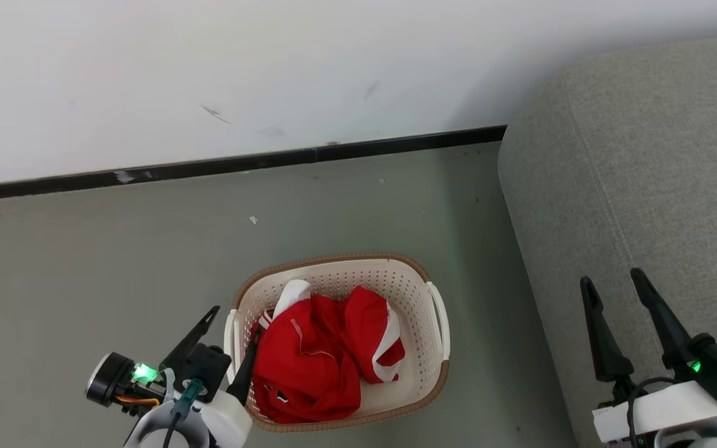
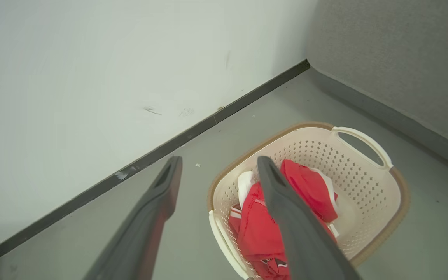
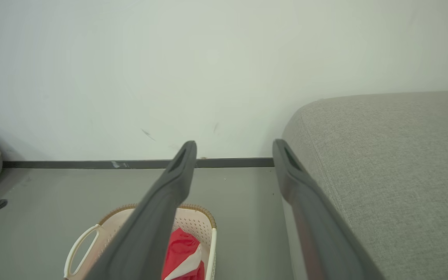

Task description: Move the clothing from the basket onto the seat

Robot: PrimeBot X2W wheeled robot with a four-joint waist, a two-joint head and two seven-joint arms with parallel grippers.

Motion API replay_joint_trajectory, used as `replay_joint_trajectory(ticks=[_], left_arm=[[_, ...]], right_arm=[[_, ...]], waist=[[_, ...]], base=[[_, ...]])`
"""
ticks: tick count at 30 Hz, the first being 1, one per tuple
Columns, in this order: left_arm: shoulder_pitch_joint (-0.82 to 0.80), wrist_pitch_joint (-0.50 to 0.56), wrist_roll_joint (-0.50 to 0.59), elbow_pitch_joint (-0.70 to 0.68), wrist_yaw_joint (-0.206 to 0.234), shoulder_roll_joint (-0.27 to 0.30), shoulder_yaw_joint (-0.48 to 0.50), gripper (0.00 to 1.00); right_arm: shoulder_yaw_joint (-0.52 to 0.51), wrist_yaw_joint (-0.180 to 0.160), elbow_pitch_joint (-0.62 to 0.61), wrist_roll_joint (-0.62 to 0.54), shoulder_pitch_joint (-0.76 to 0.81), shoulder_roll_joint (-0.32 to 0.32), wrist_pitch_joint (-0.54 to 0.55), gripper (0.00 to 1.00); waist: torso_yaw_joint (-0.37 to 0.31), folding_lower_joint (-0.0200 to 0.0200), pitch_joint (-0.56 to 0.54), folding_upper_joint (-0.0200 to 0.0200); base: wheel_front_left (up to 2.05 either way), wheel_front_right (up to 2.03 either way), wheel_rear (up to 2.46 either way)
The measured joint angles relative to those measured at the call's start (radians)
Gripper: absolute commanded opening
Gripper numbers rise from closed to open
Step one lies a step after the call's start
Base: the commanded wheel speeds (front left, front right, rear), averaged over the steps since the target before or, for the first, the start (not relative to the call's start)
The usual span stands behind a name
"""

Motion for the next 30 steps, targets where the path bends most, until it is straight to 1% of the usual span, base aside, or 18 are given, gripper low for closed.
replay_joint_trajectory(ticks=[13,19,30], left_arm=[[-0.128,0.014,0.049,0.114,-0.021,0.001,-0.029,1.00],[-0.182,0.015,0.063,0.160,-0.022,0.003,-0.039,1.00],[-0.253,0.024,0.097,0.243,-0.022,0.019,-0.049,1.00]], right_arm=[[-0.003,0.000,-0.062,0.028,-0.077,0.000,-0.003,1.00],[-0.003,0.000,-0.086,0.048,-0.119,0.000,-0.004,1.00],[0.013,0.000,-0.095,0.086,-0.195,0.000,-0.007,1.00]], waist=[[-0.056,0.0000,0.140,0.0000],[-0.090,0.0001,0.211,0.0000],[-0.156,0.0000,0.333,0.0000]], base=[[0.00,0.00,0.00],[0.00,0.00,0.00],[0.00,0.00,0.00]])
